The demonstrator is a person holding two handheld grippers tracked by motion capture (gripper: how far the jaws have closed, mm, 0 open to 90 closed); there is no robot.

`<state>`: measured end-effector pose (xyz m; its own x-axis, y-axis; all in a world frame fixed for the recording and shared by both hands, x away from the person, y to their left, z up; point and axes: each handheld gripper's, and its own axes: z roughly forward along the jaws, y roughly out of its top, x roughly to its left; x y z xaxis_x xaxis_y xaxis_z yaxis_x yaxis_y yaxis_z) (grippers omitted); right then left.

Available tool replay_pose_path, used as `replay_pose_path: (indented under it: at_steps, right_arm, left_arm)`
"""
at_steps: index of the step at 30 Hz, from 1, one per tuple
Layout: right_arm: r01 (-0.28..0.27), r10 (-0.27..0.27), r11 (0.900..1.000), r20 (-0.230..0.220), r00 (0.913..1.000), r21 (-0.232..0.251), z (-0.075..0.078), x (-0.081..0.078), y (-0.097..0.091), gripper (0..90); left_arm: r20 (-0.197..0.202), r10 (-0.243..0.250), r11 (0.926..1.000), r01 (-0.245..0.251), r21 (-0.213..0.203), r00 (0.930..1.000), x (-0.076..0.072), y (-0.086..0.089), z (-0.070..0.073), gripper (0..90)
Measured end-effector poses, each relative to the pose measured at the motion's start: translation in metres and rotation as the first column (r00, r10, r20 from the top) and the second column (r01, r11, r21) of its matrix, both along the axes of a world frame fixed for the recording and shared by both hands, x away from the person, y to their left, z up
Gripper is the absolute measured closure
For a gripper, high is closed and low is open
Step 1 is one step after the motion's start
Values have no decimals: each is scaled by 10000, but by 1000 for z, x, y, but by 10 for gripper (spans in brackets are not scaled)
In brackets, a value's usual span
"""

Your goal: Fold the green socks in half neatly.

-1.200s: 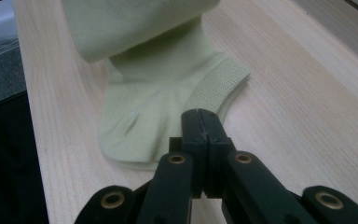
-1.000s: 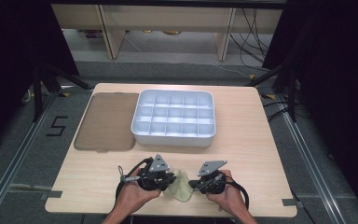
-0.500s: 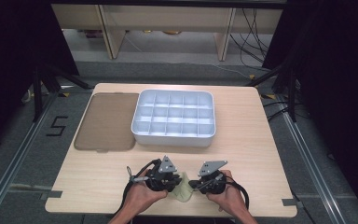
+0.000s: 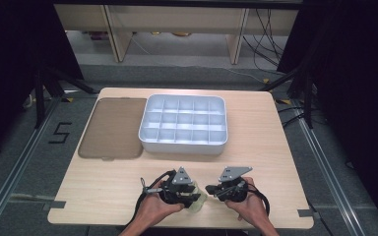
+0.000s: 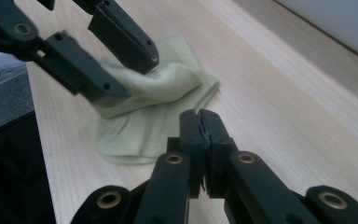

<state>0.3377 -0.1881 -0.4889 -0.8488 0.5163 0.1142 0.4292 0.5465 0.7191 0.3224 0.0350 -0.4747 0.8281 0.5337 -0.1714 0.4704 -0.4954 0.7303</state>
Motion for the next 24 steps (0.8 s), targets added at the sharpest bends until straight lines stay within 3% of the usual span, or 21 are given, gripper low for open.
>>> replay_pose_path:
  at_steps: [1, 3, 4, 5, 10, 12, 14, 15, 16, 18, 24]
  right_arm:
    - [-12, 12, 10000, -19, 10000, 54, 0, 0, -1, 886]
    - [164, -163, 9998, -97, 9998, 100, 2, 0, -3, 884]
    - [-36, 35, 9999, 60, 10000, 146, 3, 1, -4, 884]
    - [255, -254, 9995, -32, 9997, 178, 4, -1, -5, 884]
    - [265, -271, 9993, 239, 9993, 260, 10, 0, -10, 881]
    - [235, -242, 9992, 216, 9995, 317, 12, -1, -8, 879]
    - [73, -92, 9995, 592, 9982, 318, 14, -3, -5, 877]
    - [-32, 18, 9996, 493, 9988, 288, 17, -5, -3, 876]
    - [-78, 53, 9993, 681, 9977, 365, 18, -6, 0, 876]
    - [-194, 169, 9992, 727, 9972, 344, 20, -9, 6, 876]
    - [-540, 528, 9983, 580, 9969, 203, 17, -13, 21, 876]
  left_arm:
    - [-32, 196, 9995, -197, -228, 9998, -1, 0, 1, 578]
    - [32, 29, 9992, -28, -387, 10000, 0, 4, 8, 532]
    - [-18, 111, 9988, -112, -477, 9999, -1, 6, 10, 525]
    - [96, 78, 9984, -72, -558, 9999, -2, 8, 14, 527]
    - [317, 128, 9975, -105, -698, 9994, -3, 23, 24, 649]
    - [510, 232, 9985, -206, -504, 9984, -2, 30, 24, 696]
    - [615, 176, 9998, -168, -135, 9980, -1, 36, 21, 736]
    - [602, 290, 9996, -290, 4, 9978, -1, 38, 19, 756]
    - [630, 202, 9997, -210, 124, 9978, 0, 40, 16, 776]
    - [530, 352, 9990, -366, 266, 9980, 0, 41, 10, 807]
    - [363, -29, 9971, 1, 762, 9993, 0, 40, -5, 855]
